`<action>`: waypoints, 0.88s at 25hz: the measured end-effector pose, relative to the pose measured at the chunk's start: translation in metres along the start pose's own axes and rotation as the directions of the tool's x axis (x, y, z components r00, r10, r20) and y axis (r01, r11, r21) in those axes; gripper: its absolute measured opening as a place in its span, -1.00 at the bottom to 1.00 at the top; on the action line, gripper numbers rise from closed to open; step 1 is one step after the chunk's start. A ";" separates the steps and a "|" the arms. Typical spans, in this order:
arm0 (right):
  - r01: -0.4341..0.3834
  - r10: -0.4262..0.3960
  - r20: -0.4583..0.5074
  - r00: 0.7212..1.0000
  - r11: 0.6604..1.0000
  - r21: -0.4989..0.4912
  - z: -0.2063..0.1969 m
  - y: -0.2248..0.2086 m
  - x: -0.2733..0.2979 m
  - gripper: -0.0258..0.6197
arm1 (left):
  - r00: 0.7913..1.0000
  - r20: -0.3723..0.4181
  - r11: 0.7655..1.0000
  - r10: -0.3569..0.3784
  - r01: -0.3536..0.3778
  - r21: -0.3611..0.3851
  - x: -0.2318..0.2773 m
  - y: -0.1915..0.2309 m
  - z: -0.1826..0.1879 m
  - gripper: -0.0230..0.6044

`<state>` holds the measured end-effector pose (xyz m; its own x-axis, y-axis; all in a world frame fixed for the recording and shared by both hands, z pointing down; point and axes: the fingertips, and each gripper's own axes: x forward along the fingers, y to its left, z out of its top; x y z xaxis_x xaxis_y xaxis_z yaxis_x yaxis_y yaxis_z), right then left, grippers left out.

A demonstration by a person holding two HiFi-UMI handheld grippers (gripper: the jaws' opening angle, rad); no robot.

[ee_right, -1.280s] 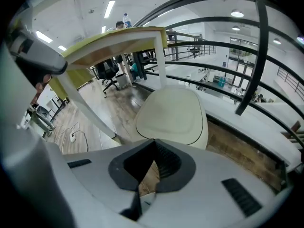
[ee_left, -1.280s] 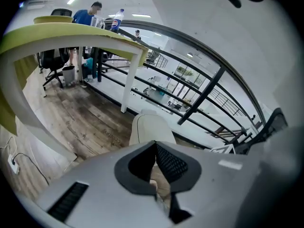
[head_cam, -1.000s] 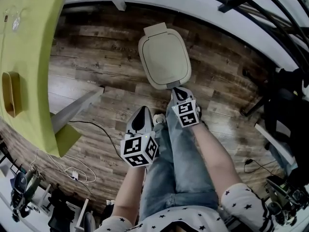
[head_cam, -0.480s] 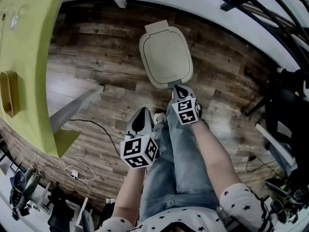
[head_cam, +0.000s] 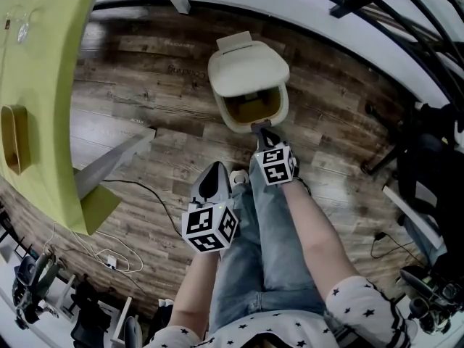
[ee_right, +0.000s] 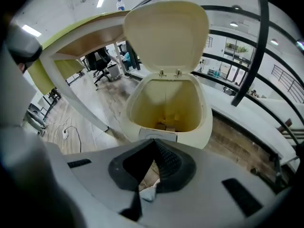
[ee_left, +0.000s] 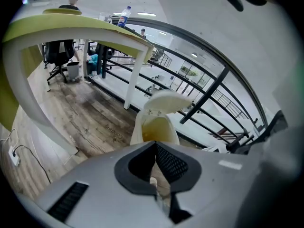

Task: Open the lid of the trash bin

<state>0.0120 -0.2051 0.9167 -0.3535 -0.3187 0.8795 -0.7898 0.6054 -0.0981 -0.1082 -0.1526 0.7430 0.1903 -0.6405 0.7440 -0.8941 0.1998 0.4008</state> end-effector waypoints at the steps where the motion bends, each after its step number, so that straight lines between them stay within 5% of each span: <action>1: 0.002 -0.002 -0.002 1.000 1.000 0.002 0.000 0.000 -0.001 -0.94 | 1.000 0.000 1.000 -0.001 0.001 0.001 -0.001 -0.001 0.000 -0.89; 12: -0.006 0.008 -0.022 1.000 0.999 0.052 0.001 -0.001 -0.005 -0.94 | 1.000 0.009 1.000 -0.014 0.014 0.016 -0.013 -0.004 0.000 -0.89; 22: -0.019 0.016 0.051 0.999 0.999 0.050 0.014 0.016 -0.048 -0.94 | 0.999 0.016 0.999 -0.033 0.033 0.034 -0.034 -0.012 0.006 -0.89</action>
<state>0.0094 -0.1901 0.8662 -0.3915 -0.3459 0.8527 -0.8073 0.5739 -0.1378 -0.1064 -0.1376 0.7093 0.2131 -0.6589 0.7214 -0.9008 0.1535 0.4063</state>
